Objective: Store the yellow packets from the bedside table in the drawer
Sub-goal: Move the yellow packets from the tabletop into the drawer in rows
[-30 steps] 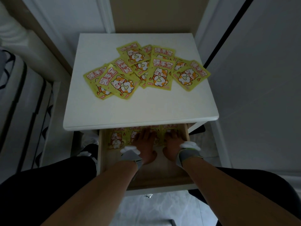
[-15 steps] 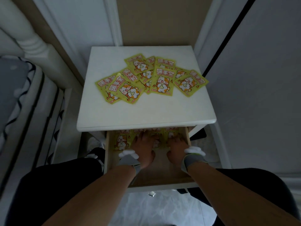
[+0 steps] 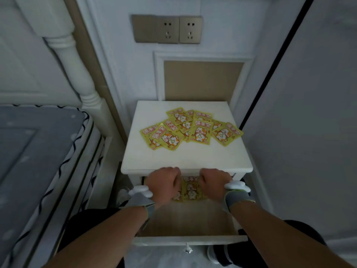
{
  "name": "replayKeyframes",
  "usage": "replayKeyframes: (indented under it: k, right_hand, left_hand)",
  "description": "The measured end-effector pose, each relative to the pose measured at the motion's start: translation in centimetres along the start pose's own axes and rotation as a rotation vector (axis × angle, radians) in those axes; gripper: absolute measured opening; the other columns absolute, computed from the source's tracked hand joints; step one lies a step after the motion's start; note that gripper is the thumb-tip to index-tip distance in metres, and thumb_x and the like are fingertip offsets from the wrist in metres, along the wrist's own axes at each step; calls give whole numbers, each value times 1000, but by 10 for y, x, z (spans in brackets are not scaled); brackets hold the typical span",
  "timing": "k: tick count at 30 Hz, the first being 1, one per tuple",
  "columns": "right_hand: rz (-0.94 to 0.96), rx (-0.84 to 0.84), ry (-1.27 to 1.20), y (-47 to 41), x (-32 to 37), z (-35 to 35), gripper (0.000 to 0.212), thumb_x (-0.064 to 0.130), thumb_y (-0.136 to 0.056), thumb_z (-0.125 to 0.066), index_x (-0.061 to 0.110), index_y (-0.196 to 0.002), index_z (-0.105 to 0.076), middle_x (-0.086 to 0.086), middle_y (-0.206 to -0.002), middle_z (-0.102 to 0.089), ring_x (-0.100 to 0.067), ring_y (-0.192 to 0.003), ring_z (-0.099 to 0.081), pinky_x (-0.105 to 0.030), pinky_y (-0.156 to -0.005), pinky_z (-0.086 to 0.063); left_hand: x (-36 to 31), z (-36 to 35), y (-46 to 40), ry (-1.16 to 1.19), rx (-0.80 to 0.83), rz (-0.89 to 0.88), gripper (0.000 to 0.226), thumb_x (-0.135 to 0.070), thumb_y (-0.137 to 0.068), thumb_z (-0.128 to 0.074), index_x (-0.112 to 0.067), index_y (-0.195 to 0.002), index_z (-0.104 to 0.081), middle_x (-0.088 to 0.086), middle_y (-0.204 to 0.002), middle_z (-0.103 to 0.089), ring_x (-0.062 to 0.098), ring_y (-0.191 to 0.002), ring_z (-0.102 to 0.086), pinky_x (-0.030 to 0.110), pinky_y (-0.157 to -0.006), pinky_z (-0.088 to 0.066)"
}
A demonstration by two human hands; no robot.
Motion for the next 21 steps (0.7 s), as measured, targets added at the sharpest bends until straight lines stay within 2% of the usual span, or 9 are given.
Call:
replayKeyframes:
  k: [3, 6, 9, 12, 14, 17, 19, 21]
  right_hand:
    - [53, -74, 14, -25, 15, 20, 22, 39, -92, -37, 24, -88, -53, 0, -92, -63, -24, -82, -61, -33, -65, -43]
    - [52, -12, -16, -54, 32, 20, 27, 36, -92, -40, 22, -110, -56, -3, -111, -55, -26, -102, -56, -39, -80, -48]
    - [57, 47, 27, -83, 50, 11, 43, 34, -92, -39, 25, -134, -46, -5, -139, -45, -29, -124, -46, -46, -98, -45]
    - [100, 91, 2, -111, 68, 1, 55, 27, -97, -38, 25, -150, -29, -4, -163, -19, -29, -148, -20, -49, -114, -30]
    - [154, 101, -4, -128, 76, -3, 58, 22, -99, -40, 22, -154, -22, -2, -166, -10, -26, -152, -9, -47, -117, -25]
    - [204, 107, 11, -141, 79, -14, 59, 23, -100, -38, 23, -156, -17, -1, -167, -6, -25, -152, -6, -44, -119, -21]
    - [207, 102, 15, -141, 75, -19, 59, 28, -102, -34, 24, -157, -13, 0, -167, -4, -24, -153, -6, -45, -121, -15]
    - [193, 54, 21, -133, 69, -17, 59, 34, -101, -33, 24, -157, -16, -1, -166, -11, -26, -151, -14, -45, -121, -17]
  left_hand:
    - [18, 26, -23, -19, -120, 42, 24, -28, -87, -46, -21, -99, -66, -1, -88, -65, 21, -80, -60, 34, -57, -51]
    - [43, 38, -43, -77, -147, 95, 23, -24, -86, -52, -19, -103, -66, 2, -97, -64, 24, -86, -60, 34, -59, -49]
    - [65, 41, -57, -121, -147, 121, 29, -26, -84, -49, -18, -107, -65, 4, -102, -64, 27, -87, -61, 36, -62, -51]
    - [90, 39, -72, -152, -144, 174, 38, -24, -85, -54, -14, -121, -61, 12, -119, -62, 35, -98, -62, 41, -70, -53]
    - [108, 35, -84, -154, -112, 243, 47, -23, -89, -55, -11, -134, -53, 16, -135, -56, 38, -113, -58, 46, -80, -53]
    - [129, 23, -95, -124, -45, 294, 53, -27, -97, -46, -9, -146, -40, 16, -149, -44, 37, -131, -46, 49, -98, -46]
    - [138, 12, -97, -122, -11, 298, 54, -34, -99, -36, -11, -148, -38, 15, -151, -43, 35, -135, -43, 49, -103, -42]
    - [138, 5, -96, -155, 12, 276, 60, -41, -97, -27, -14, -149, -38, 13, -151, -44, 33, -138, -41, 48, -106, -40]
Point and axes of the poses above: each hand's wrist, its own y-axis away from the middle knuckle, its own z-axis out of the back of the hand, x = y × z, the point moved 6 cm from there along -y, towards the middle knuckle
